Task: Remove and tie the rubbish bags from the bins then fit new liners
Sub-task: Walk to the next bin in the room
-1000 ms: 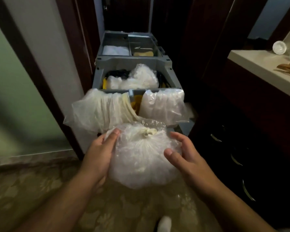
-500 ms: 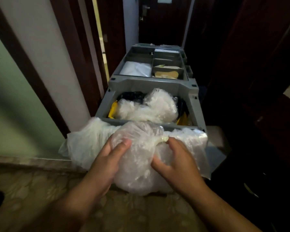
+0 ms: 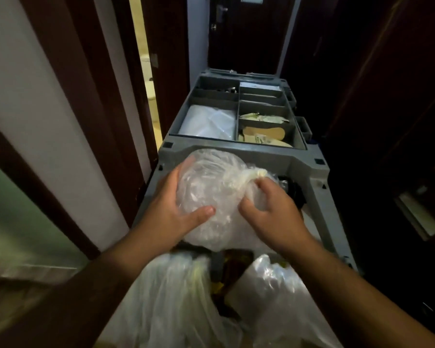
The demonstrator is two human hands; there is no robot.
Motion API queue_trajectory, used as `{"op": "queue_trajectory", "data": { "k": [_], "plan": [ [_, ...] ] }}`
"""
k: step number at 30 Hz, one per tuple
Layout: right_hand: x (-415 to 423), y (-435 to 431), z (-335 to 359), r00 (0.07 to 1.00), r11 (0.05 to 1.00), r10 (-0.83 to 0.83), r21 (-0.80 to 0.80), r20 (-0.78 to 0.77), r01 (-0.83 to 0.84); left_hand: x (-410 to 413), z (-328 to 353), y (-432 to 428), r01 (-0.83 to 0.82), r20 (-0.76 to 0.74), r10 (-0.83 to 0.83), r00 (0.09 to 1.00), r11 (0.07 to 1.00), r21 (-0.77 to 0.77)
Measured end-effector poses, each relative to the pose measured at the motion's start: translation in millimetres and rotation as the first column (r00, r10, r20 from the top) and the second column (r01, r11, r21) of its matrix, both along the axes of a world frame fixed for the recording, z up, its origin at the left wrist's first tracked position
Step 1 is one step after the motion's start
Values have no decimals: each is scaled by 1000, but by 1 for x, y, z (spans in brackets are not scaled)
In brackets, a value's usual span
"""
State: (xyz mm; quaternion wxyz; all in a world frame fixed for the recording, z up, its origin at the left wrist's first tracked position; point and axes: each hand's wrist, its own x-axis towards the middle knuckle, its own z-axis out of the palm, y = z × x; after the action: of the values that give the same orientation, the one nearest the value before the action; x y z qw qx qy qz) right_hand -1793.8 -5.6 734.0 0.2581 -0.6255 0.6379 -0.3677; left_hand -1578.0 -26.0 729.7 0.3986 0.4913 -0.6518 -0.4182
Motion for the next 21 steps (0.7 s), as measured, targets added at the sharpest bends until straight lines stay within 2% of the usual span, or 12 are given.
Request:
{"op": "queue_trajectory", "data": {
  "k": [4,8,10,12,14,15,17,21],
  "plan": [
    [10,-61,0,996,999,42,8,-75,-42,1,-16,-77,-37,122,49,991,994,-103],
    [18,-110,-30,981,1000,-22,-20,-194,18,7,-41,-121,40,423,62,904,972,-230],
    [21,-126,-50,940,999,-34,15,-340,42,12,-59,-134,109,527,9,850,975,-193],
    [24,-131,-68,884,990,-13,117,-468,76,16,-79,-140,173,638,-73,767,980,-95],
    [26,-131,-82,867,969,39,229,-497,88,19,-95,-140,213,723,-145,675,977,-3],
    [26,-129,-88,874,961,57,265,-483,83,21,-101,-140,217,729,-168,663,976,28],
    [26,-124,-94,905,957,53,279,-422,74,26,-108,-137,195,698,-173,694,980,48],
    [28,-98,-92,932,984,-108,96,-347,150,36,-102,-122,111,600,-76,796,994,-21]
  ]
}}
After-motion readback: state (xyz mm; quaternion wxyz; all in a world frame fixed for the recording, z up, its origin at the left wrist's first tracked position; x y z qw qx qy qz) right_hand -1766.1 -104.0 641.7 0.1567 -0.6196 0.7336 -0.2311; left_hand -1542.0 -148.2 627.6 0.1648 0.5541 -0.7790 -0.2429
